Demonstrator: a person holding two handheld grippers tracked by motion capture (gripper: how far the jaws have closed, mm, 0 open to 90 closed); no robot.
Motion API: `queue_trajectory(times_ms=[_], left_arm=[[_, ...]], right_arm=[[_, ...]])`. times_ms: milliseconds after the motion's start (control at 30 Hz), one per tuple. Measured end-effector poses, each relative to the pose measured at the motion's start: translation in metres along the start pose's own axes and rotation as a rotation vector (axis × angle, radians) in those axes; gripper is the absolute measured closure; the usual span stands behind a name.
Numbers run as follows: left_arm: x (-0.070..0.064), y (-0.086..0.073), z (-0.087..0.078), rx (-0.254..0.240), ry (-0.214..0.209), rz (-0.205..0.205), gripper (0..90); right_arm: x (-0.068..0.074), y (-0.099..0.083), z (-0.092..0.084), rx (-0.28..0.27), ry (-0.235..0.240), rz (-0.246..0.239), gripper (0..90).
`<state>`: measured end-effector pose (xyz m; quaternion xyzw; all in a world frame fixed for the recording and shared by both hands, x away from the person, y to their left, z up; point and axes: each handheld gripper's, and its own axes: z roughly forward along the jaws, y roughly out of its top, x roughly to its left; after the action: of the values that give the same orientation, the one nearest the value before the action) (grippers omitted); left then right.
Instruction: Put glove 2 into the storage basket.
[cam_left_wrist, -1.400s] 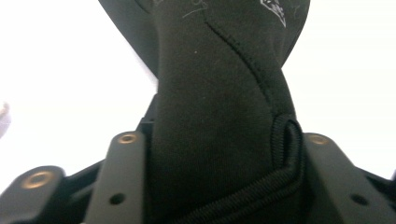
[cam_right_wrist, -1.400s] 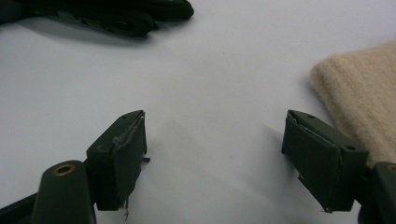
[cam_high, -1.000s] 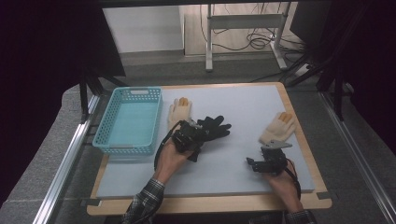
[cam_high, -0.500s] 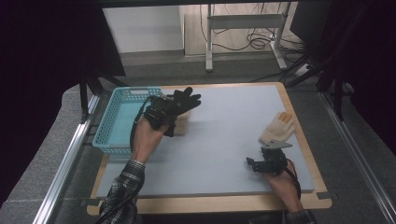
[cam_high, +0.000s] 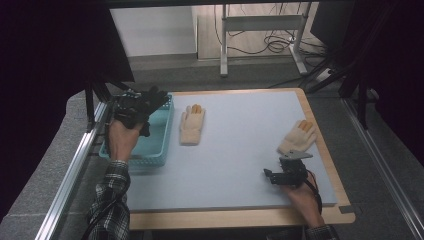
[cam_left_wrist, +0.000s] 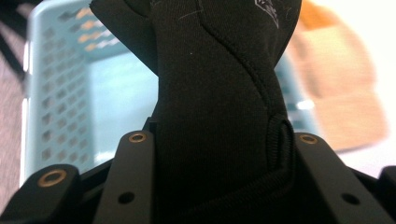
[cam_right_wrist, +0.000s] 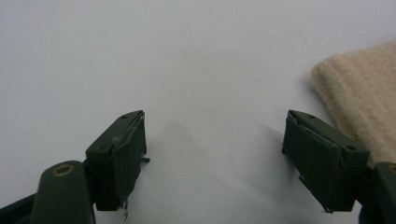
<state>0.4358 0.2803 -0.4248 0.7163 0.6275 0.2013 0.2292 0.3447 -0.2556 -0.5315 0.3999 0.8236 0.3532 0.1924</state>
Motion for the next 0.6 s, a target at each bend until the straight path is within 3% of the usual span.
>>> queue_trajectory(times_ms=[100, 267, 367, 533, 600], left_arm=[[0.017, -0.005, 0.012, 0.034, 0.025, -0.049, 59.6], [0.032, -0.014, 0.039, 0.101, 0.051, -0.085, 59.2], [0.035, -0.016, 0.053, 0.138, 0.070, -0.089, 58.6], [0.034, -0.019, 0.070, 0.197, 0.111, -0.062, 57.5], [0.035, -0.022, 0.076, 0.214, 0.106, -0.055, 57.0]], right_arm=[[0.000, 0.000, 0.000, 0.000, 0.000, 0.000, 21.2], [0.000, 0.000, 0.000, 0.000, 0.000, -0.001, 21.2], [0.000, 0.000, 0.000, -0.001, 0.000, 0.000, 21.2], [0.000, 0.000, 0.000, -0.001, 0.001, 0.000, 21.1], [0.000, 0.000, 0.000, -0.001, 0.001, 0.000, 21.1]])
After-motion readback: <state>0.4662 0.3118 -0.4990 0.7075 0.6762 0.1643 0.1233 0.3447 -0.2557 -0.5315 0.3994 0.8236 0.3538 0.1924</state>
